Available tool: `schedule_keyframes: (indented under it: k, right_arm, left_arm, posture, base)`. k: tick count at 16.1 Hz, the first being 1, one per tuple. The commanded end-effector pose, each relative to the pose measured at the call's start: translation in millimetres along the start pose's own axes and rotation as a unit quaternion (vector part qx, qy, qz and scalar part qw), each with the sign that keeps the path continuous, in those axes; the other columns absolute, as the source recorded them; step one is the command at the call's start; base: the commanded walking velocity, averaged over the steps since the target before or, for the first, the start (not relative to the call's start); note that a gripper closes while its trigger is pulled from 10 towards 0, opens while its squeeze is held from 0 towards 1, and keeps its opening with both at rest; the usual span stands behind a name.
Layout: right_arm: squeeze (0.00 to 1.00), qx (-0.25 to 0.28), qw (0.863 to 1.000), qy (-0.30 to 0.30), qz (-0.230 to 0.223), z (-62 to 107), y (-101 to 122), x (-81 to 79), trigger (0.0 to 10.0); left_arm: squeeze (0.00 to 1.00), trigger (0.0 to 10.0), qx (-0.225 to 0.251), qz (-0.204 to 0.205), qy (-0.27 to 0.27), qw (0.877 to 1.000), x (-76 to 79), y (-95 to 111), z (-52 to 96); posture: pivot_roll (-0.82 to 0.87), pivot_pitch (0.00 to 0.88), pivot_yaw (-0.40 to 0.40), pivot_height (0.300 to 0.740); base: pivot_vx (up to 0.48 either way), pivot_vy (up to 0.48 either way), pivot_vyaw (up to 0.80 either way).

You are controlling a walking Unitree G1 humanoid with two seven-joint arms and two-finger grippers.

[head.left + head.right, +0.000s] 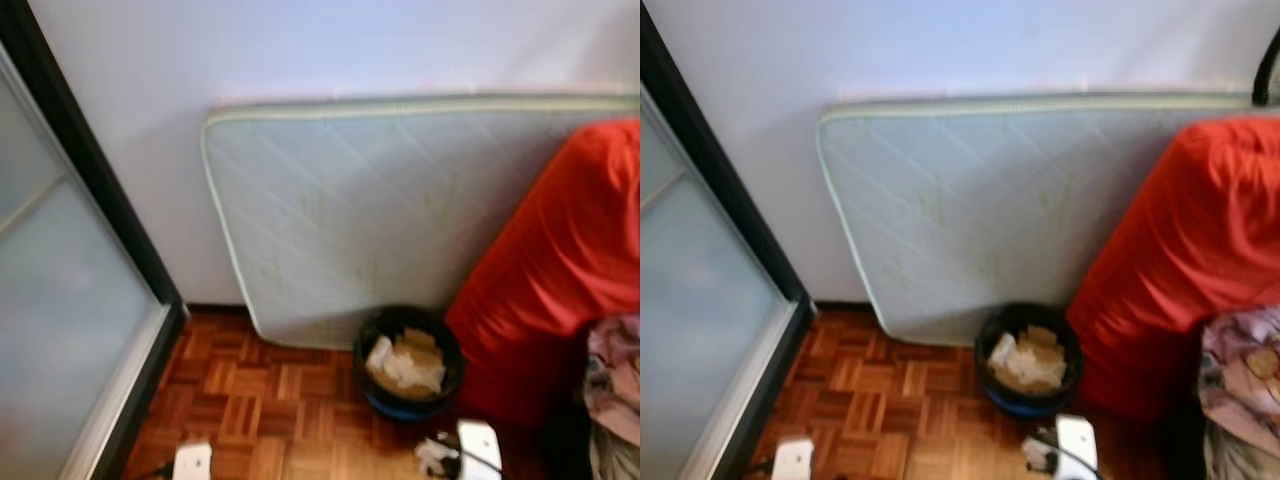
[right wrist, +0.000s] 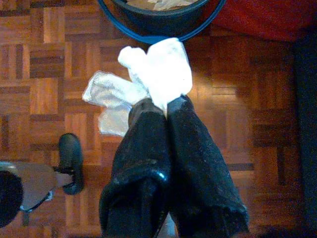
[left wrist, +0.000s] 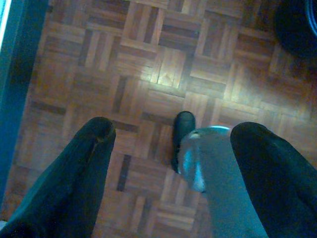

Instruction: Clean up the room

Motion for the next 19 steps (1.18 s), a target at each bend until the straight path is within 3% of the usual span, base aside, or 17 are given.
schedule_keyframes:
  k: [1, 4, 19]
  right_arm:
    - [0.0, -0.001, 1.0, 0.002, -0.007, -0.3, -0.5, -3.4, 10.0]
    - [0.0, -0.005, 1.0, -0.003, -0.009, 1.4, -4.1, 3.2, 10.0]
    - [0.0, 0.007, 1.0, 0.002, -0.017, -0.6, 1.4, -4.6, 10.0]
  left_arm:
    - [0.0, 10.0, 0.007, -0.005, 0.006, 1.0, -4.5, 4.8, -0.5]
    - [0.0, 10.0, 0.008, -0.006, 0.004, 1.0, -4.7, 4.8, -0.4]
    - [0.0, 10.0, 0.009, -0.007, 0.002, 1.0, -4.5, 4.7, -0.3]
  posture:
    - [0.02, 0.0, -0.005, 0.74]
    - [0.03, 0.0, -0.006, 0.74]
    - [0.03, 0.0, -0.006, 0.74]
  base:
    - [0.0, 0.0, 0.0]
    - [0.08, 0.0, 0.0]
    - [0.307, 0.0, 0.0]
Point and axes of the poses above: a point about 5 cm out from each wrist's last joint towards the gripper, its own z axis pointing back from the gripper into the wrist, its own y axis along the axis of the wrist's last joint, x = y × z, the point moved 1 cm from there along -z, pointing out of the wrist towards the gripper, and after that the axes turned 3 degrees about z, right-handed, at the moved point
